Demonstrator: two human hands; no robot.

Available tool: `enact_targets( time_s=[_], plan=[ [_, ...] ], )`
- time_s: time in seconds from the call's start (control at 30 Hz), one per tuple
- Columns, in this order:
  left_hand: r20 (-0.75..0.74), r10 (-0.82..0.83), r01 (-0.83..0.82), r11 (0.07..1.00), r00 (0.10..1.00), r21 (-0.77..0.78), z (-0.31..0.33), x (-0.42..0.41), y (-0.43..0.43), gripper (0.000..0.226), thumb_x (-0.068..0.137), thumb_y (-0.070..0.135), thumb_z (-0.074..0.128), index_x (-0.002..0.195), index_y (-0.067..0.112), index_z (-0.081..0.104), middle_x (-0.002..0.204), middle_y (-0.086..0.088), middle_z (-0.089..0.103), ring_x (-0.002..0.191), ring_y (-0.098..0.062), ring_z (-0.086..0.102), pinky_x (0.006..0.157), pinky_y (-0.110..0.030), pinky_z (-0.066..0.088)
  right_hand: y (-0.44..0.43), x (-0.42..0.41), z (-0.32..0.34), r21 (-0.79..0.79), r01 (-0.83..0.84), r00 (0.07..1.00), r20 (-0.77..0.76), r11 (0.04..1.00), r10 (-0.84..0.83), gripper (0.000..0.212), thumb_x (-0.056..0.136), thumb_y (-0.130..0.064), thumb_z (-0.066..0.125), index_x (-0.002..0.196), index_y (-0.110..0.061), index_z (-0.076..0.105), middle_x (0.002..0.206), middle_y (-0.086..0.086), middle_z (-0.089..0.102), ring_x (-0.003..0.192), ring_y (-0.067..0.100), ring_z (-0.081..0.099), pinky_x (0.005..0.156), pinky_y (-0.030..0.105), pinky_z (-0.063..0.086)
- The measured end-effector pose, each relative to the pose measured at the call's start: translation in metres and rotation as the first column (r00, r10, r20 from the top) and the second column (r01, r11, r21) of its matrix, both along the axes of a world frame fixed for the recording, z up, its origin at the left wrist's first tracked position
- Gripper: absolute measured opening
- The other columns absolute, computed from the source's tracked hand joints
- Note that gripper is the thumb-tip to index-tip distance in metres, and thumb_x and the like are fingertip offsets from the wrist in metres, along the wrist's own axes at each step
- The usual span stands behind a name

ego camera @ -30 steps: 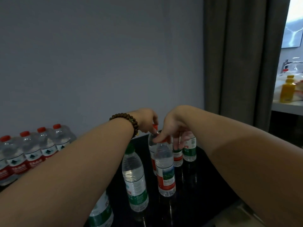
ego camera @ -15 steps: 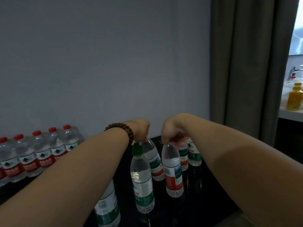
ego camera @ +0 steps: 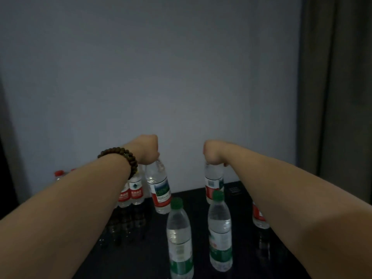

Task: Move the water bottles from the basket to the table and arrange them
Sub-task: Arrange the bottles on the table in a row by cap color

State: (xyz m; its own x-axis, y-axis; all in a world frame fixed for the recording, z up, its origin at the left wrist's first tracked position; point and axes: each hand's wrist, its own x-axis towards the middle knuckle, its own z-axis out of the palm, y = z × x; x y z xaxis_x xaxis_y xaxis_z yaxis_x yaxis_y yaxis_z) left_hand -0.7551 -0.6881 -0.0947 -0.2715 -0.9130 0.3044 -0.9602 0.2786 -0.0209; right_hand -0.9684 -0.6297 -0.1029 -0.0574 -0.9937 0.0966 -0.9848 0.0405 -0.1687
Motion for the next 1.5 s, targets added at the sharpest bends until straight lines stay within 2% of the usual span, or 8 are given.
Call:
enact_targets(
  time_s=[0.07,0.23,0.4,0.57,0.97,1.1,1.23,1.5],
  plan=[
    [-0.027,0.045,-0.045,0.999,0.999,-0.007,-0.005,0.032,0.005,0.026,0.102,0.025,0.056,0.124,0.010,0.057,0.127,-0.013,0.062,0.109,-0.028,0.059,0.091,-0.038,0.051,-0.004,0.031,0.000,-0.033,-0.049,0.999,-0.015,0.998,0.049,0.038,0.103,-0.005,0.045,0.141,-0.004,0.050,0.144,0.019,0.053,0.115,0.032,0.057,0.076,0.031,0.044],
    [0.001,0.117,-0.117,0.993,0.993,0.023,-0.021,0.102,0.021,0.020,0.103,0.028,0.057,0.117,0.014,0.059,0.118,-0.008,0.063,0.098,-0.023,0.055,0.084,-0.034,0.048,-0.009,0.108,-0.001,-0.085,-0.213,0.976,-0.056,0.973,0.209,0.039,0.103,-0.007,0.046,0.141,-0.006,0.052,0.144,0.016,0.056,0.128,0.034,0.056,0.090,0.030,0.045],
    [0.035,0.192,-0.194,0.978,0.981,0.075,-0.050,0.159,0.030,0.006,0.100,0.023,0.057,0.102,0.018,0.058,0.107,-0.004,0.062,0.091,-0.023,0.056,0.078,-0.033,0.046,-0.025,0.172,-0.024,-0.033,-0.358,0.931,-0.095,0.933,0.353,0.034,0.104,-0.009,0.048,0.137,-0.013,0.052,0.131,0.011,0.061,0.103,0.027,0.057,0.072,0.029,0.042],
    [-0.019,0.179,-0.176,0.977,0.984,0.121,-0.075,0.196,0.033,0.006,0.098,0.023,0.063,0.103,0.019,0.061,0.098,0.002,0.061,0.086,-0.014,0.058,0.076,-0.027,0.046,-0.034,0.213,-0.059,0.073,-0.422,0.893,-0.136,0.904,0.428,0.022,0.101,-0.010,0.054,0.116,-0.025,0.054,0.115,0.002,0.057,0.103,0.023,0.056,0.084,0.035,0.046],
    [-0.108,0.172,-0.151,0.973,0.979,0.174,-0.114,0.199,0.017,0.012,0.098,0.025,0.065,0.108,0.018,0.064,0.098,0.001,0.062,0.093,-0.016,0.061,0.079,-0.027,0.048,-0.025,0.234,-0.082,0.207,-0.355,0.912,-0.139,0.912,0.386,0.039,0.104,-0.019,0.056,0.143,-0.016,0.051,0.137,0.010,0.056,0.100,0.019,0.053,0.086,0.032,0.045],
    [-0.085,0.250,-0.233,0.957,0.964,0.174,-0.108,0.191,0.011,0.033,0.097,0.041,0.067,0.106,0.010,0.065,0.092,-0.004,0.064,0.085,-0.017,0.062,0.079,-0.030,0.056,-0.040,0.242,-0.099,0.038,-0.251,0.961,-0.113,0.967,0.254,0.030,0.098,-0.042,0.062,0.117,-0.019,0.063,0.104,0.004,0.065,0.089,0.019,0.062,0.087,0.036,0.055],
    [0.017,0.359,-0.358,0.924,0.933,0.132,-0.107,0.183,0.012,0.058,0.100,0.055,0.054,0.120,0.002,0.062,0.103,-0.008,0.066,0.090,-0.020,0.062,0.086,-0.035,0.056,-0.045,0.247,-0.105,-0.019,-0.163,0.976,-0.152,0.986,0.159,0.022,0.097,-0.034,0.067,0.091,-0.013,0.061,0.085,0.005,0.060,0.076,0.020,0.062,0.076,0.036,0.057],
    [0.191,0.191,-0.239,0.931,0.963,0.275,-0.097,0.166,0.018,0.036,0.102,0.030,0.062,0.128,0.006,0.063,0.105,-0.005,0.063,0.097,-0.018,0.062,0.093,-0.032,0.053,-0.038,0.241,-0.087,0.162,-0.209,0.956,-0.174,0.964,0.237,0.034,0.103,-0.024,0.061,0.131,-0.006,0.057,0.093,0.010,0.057,0.097,0.025,0.063,0.098,0.036,0.055]
  ],
)
